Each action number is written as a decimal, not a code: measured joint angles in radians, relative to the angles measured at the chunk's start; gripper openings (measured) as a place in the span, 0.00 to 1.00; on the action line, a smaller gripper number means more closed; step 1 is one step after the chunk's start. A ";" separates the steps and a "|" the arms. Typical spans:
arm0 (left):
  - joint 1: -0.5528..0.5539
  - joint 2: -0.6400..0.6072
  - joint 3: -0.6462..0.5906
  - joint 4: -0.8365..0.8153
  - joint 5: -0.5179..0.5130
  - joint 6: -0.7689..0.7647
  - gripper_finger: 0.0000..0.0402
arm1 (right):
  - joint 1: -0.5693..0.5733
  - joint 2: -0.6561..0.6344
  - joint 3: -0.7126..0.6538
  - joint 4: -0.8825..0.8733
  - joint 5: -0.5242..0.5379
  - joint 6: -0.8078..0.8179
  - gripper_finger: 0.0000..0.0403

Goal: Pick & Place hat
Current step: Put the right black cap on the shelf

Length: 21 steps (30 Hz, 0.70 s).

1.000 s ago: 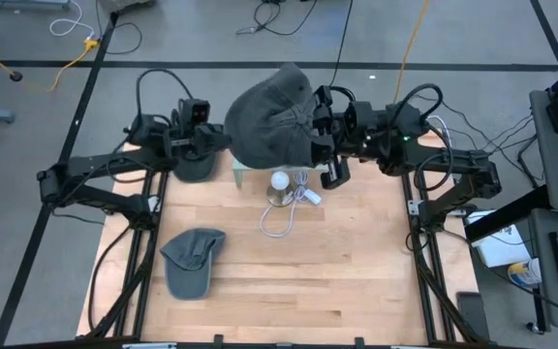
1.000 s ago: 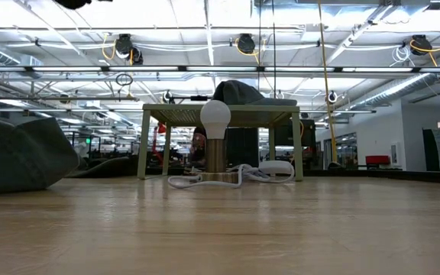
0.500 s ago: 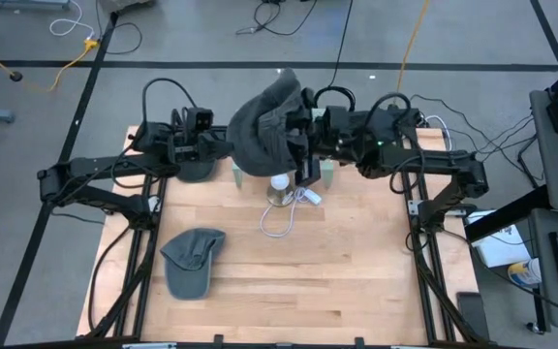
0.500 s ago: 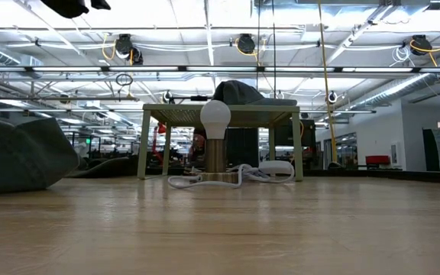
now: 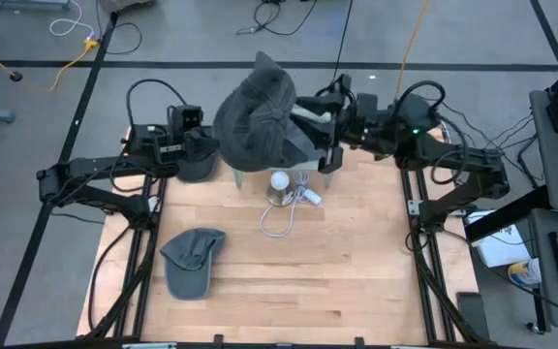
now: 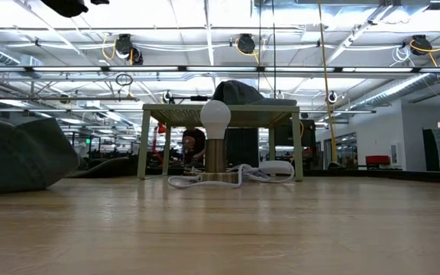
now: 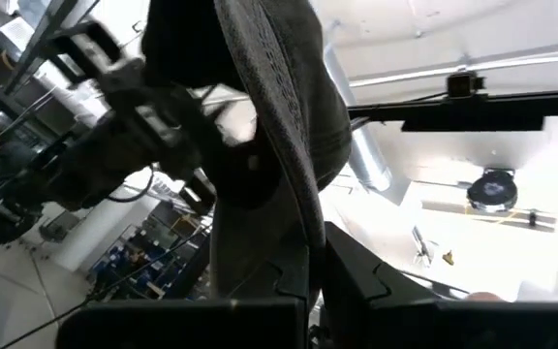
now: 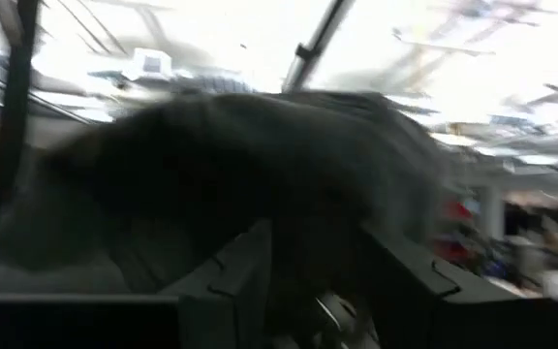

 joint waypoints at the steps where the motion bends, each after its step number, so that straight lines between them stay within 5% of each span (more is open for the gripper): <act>1: -0.001 0.000 0.000 0.000 -0.001 0.000 0.02 | 0.000 -0.010 0.000 -0.025 0.025 -0.001 0.36; 12: -0.005 0.003 0.000 0.019 -0.024 0.004 0.02 | 0.001 -0.102 0.000 -0.257 0.095 0.000 0.34; 21: 0.061 0.002 -0.003 0.005 0.061 -0.077 0.02 | 0.010 -0.193 0.000 -0.471 0.085 0.094 0.32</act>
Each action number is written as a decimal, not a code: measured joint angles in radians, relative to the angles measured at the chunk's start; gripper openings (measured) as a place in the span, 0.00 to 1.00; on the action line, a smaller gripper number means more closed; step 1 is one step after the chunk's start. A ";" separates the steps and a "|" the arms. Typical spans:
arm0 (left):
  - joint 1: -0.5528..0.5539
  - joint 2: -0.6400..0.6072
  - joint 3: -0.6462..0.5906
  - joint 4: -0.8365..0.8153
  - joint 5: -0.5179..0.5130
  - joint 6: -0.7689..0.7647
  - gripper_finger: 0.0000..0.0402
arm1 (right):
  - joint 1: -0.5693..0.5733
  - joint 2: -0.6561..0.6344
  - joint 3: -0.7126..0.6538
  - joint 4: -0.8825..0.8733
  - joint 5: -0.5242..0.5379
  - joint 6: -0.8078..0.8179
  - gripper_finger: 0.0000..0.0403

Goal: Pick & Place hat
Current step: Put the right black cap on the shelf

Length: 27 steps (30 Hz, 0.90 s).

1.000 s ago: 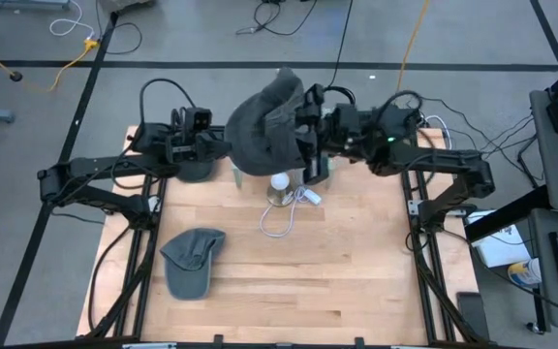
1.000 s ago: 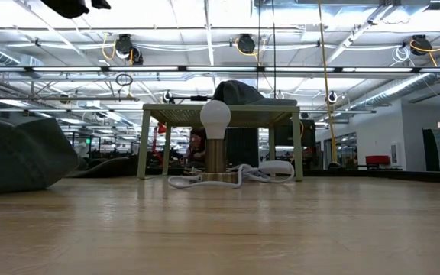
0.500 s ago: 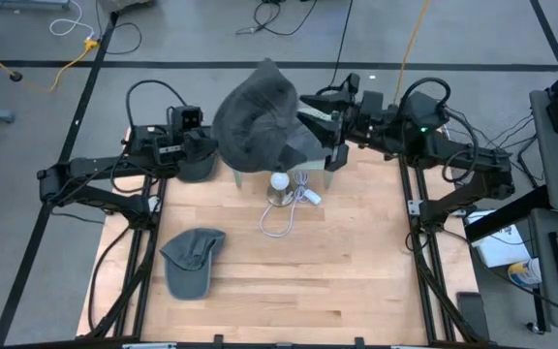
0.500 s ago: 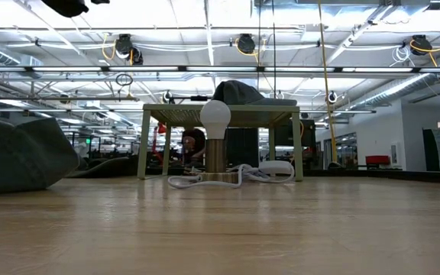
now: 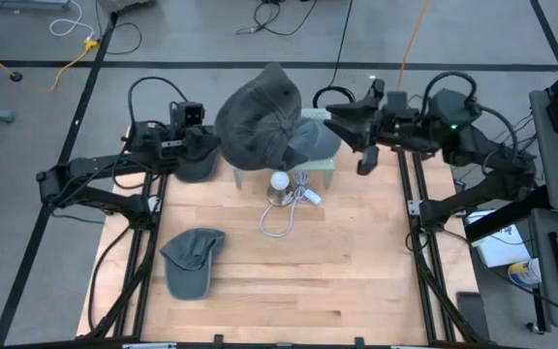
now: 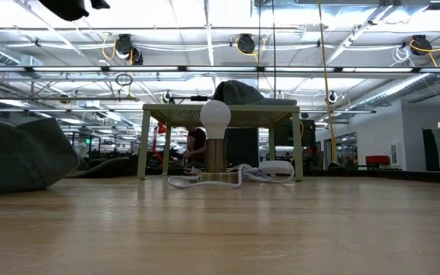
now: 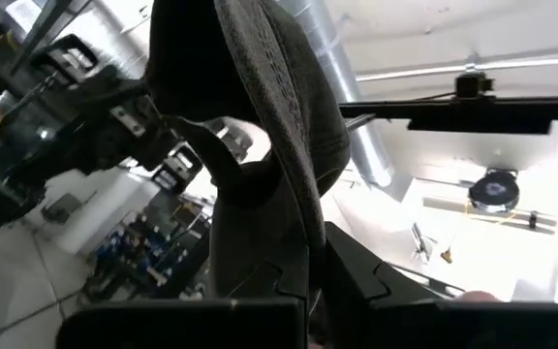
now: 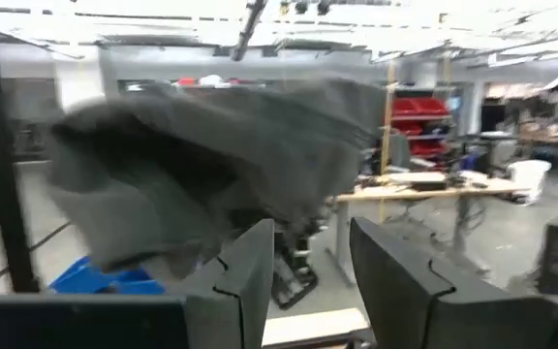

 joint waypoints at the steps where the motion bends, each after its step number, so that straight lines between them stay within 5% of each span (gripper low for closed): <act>1: 0.012 0.000 -0.010 0.000 0.011 -0.019 0.02 | 0.006 -0.008 0.000 -0.012 -0.003 0.009 0.32; 14: 0.187 0.000 -0.221 0.007 0.112 -0.182 0.02 | 0.115 -0.045 0.000 -0.061 -0.005 0.010 0.32; 27: 0.434 0.000 -0.242 0.007 0.330 -0.248 0.02 | 0.123 -0.046 0.000 -0.120 -0.005 0.008 0.32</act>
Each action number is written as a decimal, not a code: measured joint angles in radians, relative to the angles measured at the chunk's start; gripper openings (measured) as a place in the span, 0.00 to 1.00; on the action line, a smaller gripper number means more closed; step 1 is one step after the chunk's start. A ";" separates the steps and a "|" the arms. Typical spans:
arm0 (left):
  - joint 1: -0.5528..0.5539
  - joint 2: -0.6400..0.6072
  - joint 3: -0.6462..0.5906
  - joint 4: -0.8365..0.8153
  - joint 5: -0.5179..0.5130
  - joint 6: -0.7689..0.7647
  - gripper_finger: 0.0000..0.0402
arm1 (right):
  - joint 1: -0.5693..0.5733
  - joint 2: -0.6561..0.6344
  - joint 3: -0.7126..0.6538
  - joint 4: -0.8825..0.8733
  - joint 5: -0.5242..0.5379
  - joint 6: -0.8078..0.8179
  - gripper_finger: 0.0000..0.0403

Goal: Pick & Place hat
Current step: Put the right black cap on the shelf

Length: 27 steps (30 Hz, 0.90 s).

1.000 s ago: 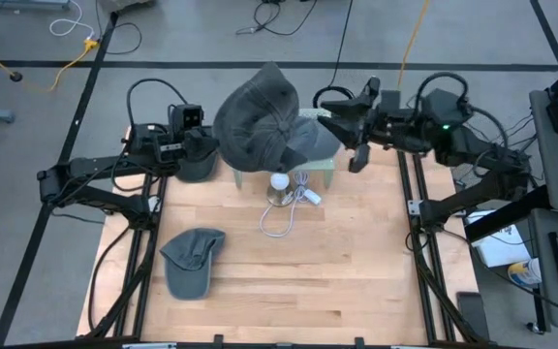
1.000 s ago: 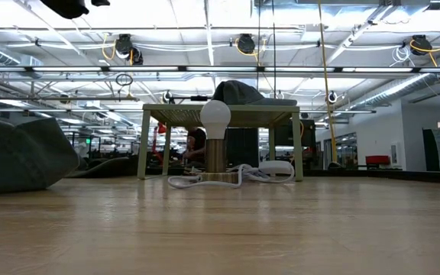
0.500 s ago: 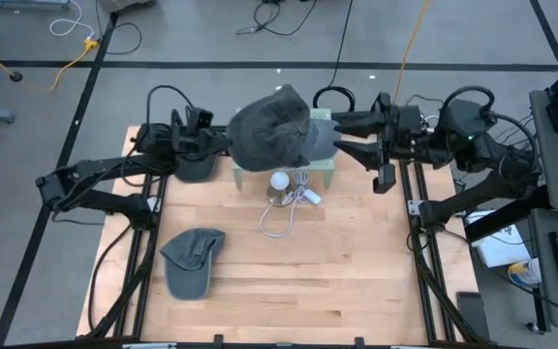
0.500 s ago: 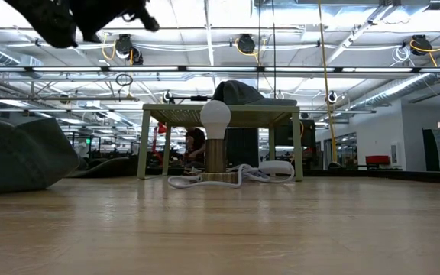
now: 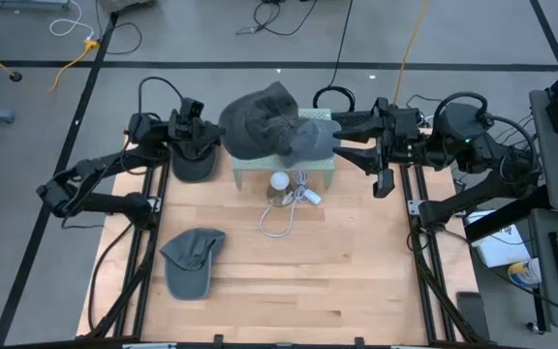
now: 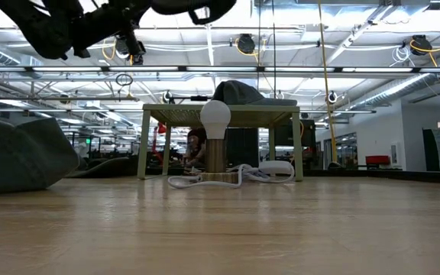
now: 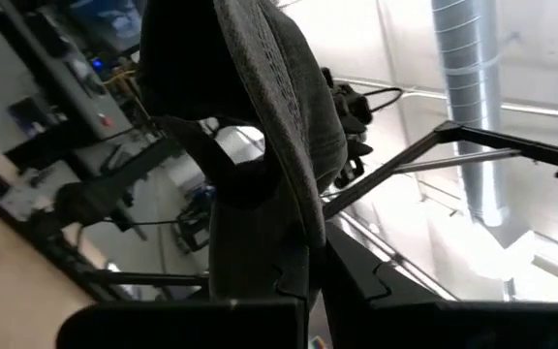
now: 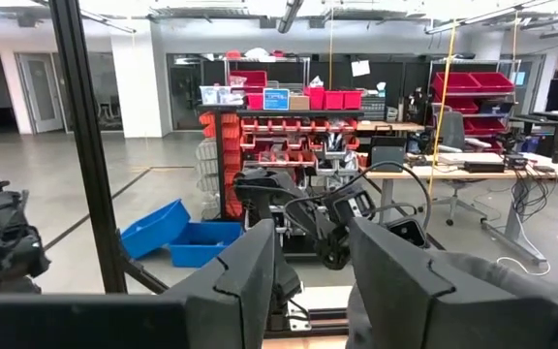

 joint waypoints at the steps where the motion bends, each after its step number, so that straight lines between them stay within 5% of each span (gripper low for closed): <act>1: 0.019 0.000 0.000 0.000 0.014 -0.005 0.02 | 0.000 0.000 0.000 0.000 0.000 0.000 0.32; 10: 0.152 0.000 -0.006 -0.052 0.130 -0.015 0.02 | 0.000 0.000 0.000 -0.003 0.000 -0.025 0.32; 19: 0.269 0.000 -0.112 -0.092 0.137 -0.016 0.02 | 0.000 0.000 0.000 -0.054 -0.004 -0.036 0.32; 27: 0.329 0.000 -0.129 -0.358 0.155 0.118 0.02 | 0.000 0.001 0.000 -0.128 -0.005 -0.085 0.32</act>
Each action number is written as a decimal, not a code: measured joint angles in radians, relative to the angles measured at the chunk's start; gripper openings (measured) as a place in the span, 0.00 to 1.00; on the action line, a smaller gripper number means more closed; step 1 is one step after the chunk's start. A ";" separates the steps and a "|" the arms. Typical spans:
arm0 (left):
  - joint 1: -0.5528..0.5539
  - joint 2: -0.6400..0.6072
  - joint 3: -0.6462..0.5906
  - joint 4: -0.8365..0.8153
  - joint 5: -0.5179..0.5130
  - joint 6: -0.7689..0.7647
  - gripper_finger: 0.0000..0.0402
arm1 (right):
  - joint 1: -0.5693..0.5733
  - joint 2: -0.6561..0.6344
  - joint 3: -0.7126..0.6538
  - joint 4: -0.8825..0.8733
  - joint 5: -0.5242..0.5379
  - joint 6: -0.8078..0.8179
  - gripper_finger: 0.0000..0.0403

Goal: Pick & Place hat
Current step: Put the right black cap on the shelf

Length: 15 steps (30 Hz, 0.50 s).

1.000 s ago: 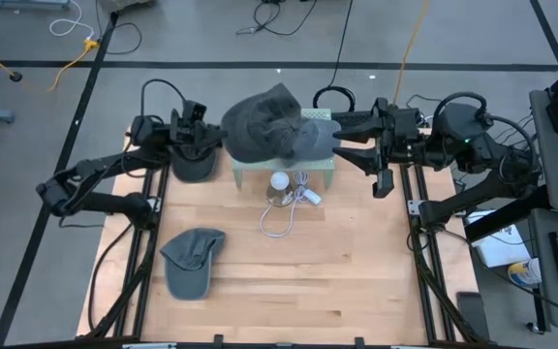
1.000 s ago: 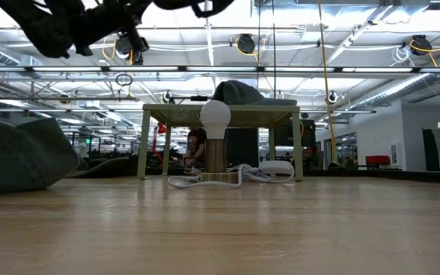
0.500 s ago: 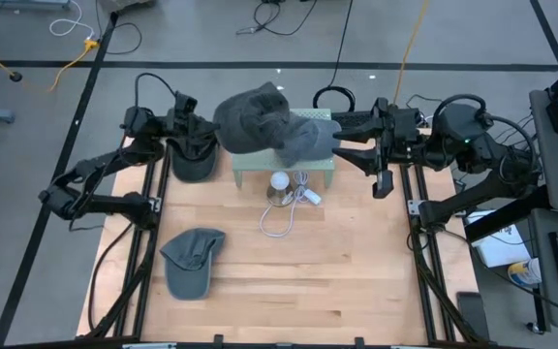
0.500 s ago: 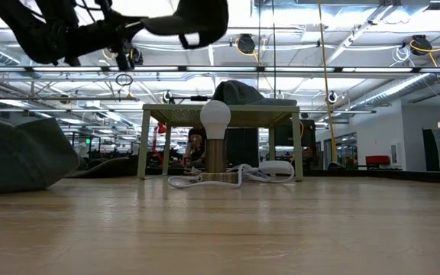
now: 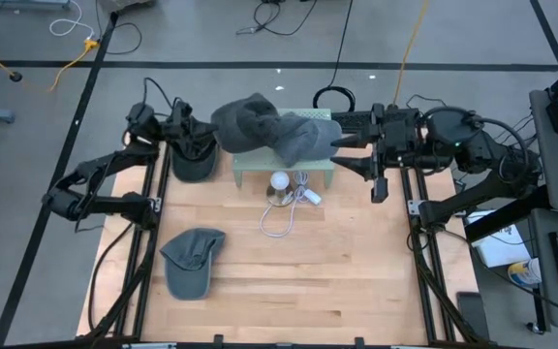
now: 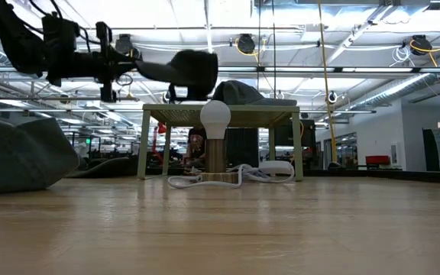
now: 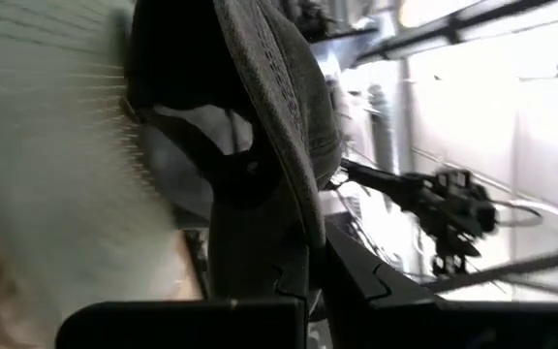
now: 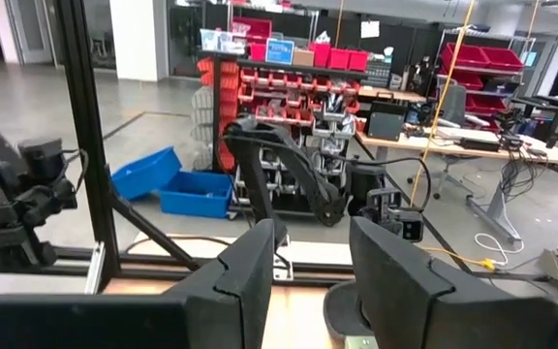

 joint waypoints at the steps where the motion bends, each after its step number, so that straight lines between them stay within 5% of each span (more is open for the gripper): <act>1: 0.006 0.000 0.000 -0.029 0.004 0.028 0.02 | 0.000 0.000 0.000 -0.007 0.000 -0.002 0.32; 15: 0.035 0.072 0.001 -0.093 0.079 0.065 0.02 | 0.000 0.000 0.000 -0.043 0.003 -0.049 0.32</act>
